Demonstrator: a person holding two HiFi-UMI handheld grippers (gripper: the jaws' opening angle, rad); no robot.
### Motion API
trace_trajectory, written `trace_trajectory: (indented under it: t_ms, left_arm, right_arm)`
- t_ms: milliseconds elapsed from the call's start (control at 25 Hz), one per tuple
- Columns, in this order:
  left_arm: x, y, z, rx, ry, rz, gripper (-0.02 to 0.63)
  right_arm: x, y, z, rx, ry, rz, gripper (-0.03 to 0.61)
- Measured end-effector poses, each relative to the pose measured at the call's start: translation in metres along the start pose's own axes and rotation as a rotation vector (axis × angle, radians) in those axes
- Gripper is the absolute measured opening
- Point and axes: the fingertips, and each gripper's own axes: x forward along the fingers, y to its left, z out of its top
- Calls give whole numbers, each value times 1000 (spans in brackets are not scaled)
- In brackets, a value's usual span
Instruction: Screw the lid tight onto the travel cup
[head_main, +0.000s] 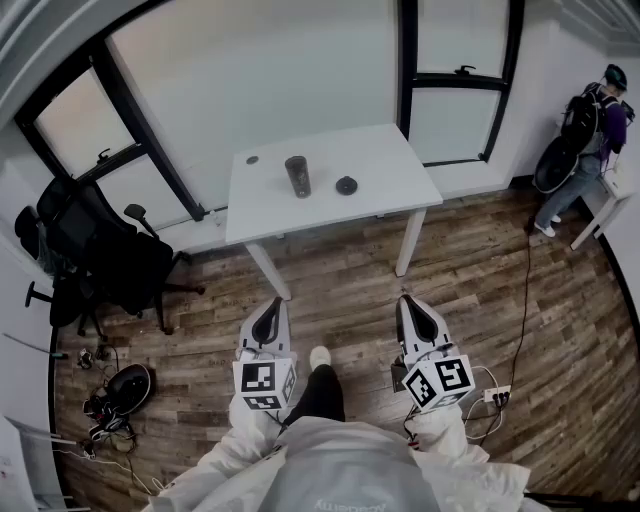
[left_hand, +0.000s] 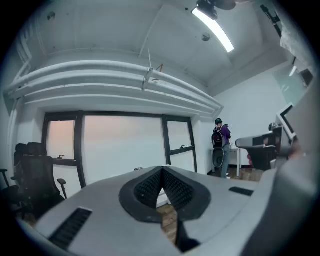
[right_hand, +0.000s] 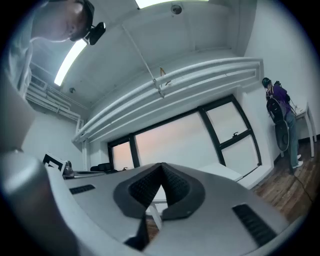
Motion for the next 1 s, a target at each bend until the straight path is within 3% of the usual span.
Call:
trace_trajectory:
  t_ms: [200,360,600,760,1000]
  left_arm:
    - [101,53,-9,0,-5,-14,5]
    - [209,111,-19,0,-11,-52,5]
    - [378,210,-12,39,-28,-71,5]
    - [444,244,-26,-29,34,-89,5]
    - [503,250,-45,-63,92,-119,6]
  right_arm:
    - [115,-19,-27,5,25,11,21]
    - [244,-30,-45,-13,61,30,21]
    - [442,-56,-33,-57,62,44,21]
    - [517,-81,-38,-54,97,14,21]
    - [572,-127,-46,-35,124,-19,21]
